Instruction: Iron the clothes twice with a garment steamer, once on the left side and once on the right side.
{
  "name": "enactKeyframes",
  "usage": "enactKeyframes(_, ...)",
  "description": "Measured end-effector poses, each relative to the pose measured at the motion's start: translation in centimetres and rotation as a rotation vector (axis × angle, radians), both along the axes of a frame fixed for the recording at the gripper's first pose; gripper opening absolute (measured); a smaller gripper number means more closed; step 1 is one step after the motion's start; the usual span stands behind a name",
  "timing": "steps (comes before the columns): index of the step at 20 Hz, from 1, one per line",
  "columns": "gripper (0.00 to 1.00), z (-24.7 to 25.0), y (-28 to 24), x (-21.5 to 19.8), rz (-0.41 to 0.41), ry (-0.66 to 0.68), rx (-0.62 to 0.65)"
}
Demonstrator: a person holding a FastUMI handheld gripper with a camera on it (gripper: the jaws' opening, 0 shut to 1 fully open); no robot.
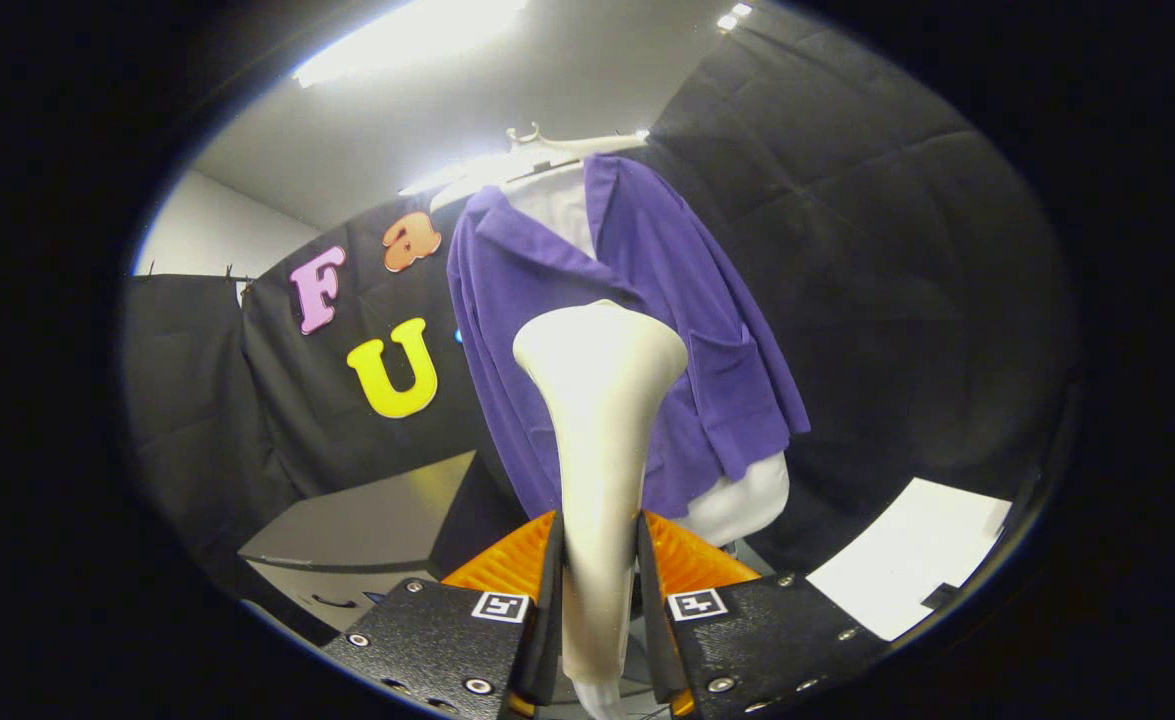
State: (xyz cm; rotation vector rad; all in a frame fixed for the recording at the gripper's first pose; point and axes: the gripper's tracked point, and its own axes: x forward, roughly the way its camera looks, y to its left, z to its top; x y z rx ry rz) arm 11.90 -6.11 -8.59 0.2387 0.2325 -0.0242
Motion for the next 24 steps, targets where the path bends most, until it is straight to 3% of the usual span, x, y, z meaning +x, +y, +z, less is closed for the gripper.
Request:
enactKeyframes(6, 0.36, 7.2, -0.8, 3.3, 0.013, -0.120, -0.067)
enactKeyframes(15, 0.36, 15.7, -3.3, 10.9, -0.012, -0.287, -0.053)
enactKeyframes(24, 0.36, 19.4, -6.8, 18.1, -0.049, -0.354, -0.043)
